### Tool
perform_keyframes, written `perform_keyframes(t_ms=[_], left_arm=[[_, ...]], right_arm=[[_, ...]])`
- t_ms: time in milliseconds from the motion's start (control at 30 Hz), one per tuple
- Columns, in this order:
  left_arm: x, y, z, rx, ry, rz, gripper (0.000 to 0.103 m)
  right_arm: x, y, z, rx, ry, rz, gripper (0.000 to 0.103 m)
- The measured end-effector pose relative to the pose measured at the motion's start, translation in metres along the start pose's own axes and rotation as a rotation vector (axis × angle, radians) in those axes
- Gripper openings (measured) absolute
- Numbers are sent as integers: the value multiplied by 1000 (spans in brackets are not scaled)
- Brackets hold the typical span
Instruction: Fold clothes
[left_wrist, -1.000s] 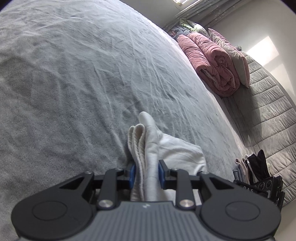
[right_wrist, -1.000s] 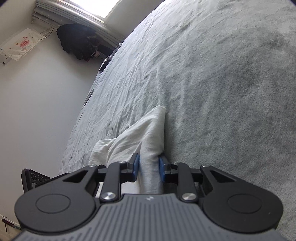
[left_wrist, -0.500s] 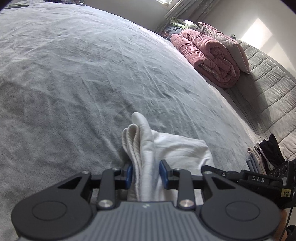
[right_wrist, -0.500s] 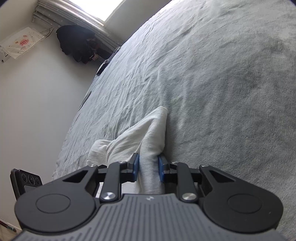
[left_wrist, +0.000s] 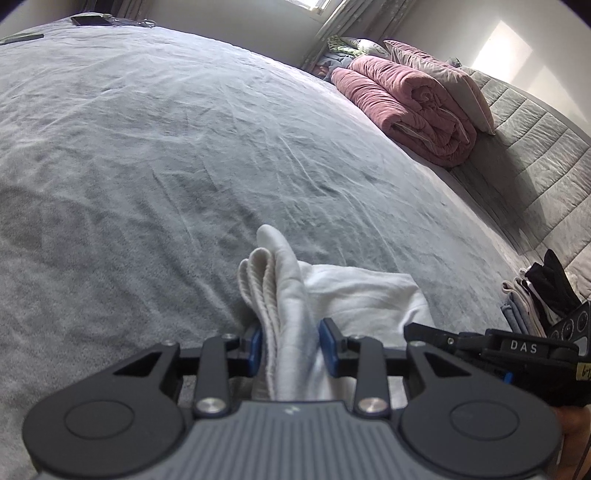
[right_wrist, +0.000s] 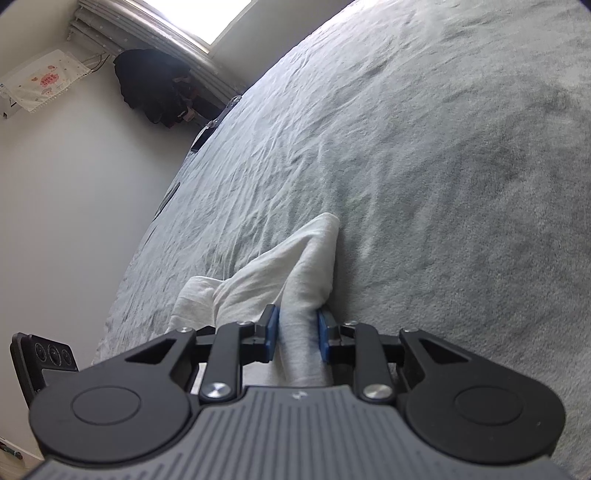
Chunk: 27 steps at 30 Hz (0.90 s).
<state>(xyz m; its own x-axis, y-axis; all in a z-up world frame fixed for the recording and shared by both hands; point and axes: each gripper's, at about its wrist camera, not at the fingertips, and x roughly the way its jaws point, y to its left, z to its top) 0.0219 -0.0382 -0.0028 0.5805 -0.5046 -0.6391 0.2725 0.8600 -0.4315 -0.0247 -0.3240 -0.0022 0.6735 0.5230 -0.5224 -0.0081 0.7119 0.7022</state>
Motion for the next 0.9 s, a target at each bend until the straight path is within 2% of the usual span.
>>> perform_keyframes(t_ms=[367,567,900], left_arm=[[0,-3,0,25,-4,10,33],[0,-8,0,53,-13,43,26],[0,-8,0,59,-13,48,25]], right_arm=[[8,7,2,-29,-10,-37,23],[6,18,-2,-103,-27,-98,21],[-3,21,-3,-140,-39,-121,21]])
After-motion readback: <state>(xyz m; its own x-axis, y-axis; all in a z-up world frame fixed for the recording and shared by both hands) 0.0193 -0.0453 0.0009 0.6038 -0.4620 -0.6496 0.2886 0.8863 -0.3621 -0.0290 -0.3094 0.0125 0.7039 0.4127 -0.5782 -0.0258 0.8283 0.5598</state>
